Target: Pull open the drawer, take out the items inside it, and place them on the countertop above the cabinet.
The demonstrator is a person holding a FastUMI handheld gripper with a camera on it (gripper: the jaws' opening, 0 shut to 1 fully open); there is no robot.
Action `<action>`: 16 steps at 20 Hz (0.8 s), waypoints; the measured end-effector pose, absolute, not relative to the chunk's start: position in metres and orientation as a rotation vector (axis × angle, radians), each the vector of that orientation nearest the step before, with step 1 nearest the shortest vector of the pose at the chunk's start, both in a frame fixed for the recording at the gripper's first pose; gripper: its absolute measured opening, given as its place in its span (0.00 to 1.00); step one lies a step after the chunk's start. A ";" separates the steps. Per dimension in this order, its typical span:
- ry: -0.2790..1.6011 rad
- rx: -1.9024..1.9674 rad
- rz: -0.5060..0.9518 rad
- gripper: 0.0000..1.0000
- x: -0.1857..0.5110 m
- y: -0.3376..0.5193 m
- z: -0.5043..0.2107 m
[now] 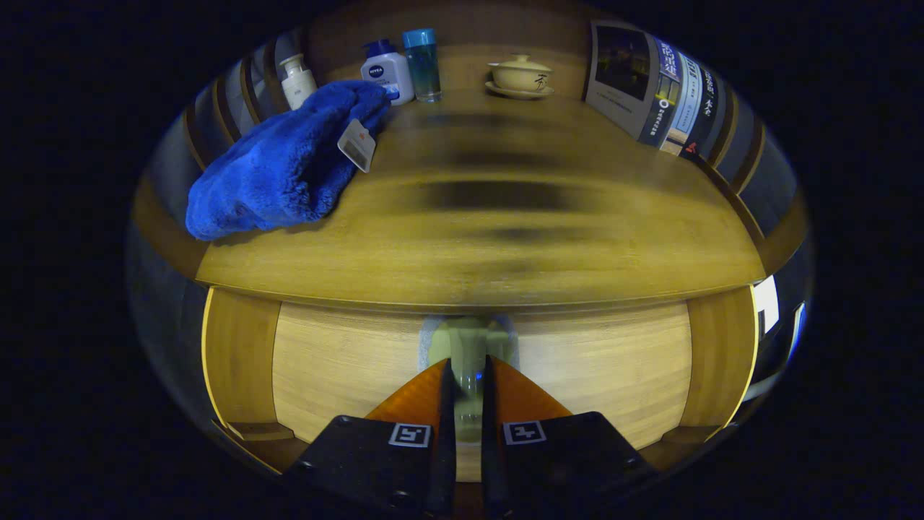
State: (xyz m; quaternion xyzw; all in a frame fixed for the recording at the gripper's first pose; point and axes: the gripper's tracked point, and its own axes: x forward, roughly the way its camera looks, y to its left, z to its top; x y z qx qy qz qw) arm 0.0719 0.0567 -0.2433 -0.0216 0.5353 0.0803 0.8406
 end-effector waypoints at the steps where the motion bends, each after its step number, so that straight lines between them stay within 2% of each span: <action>1: 1.124 -0.036 0.174 0.23 0.069 0.058 -0.239; 16: 0.974 0.052 0.160 0.23 0.020 0.046 -0.159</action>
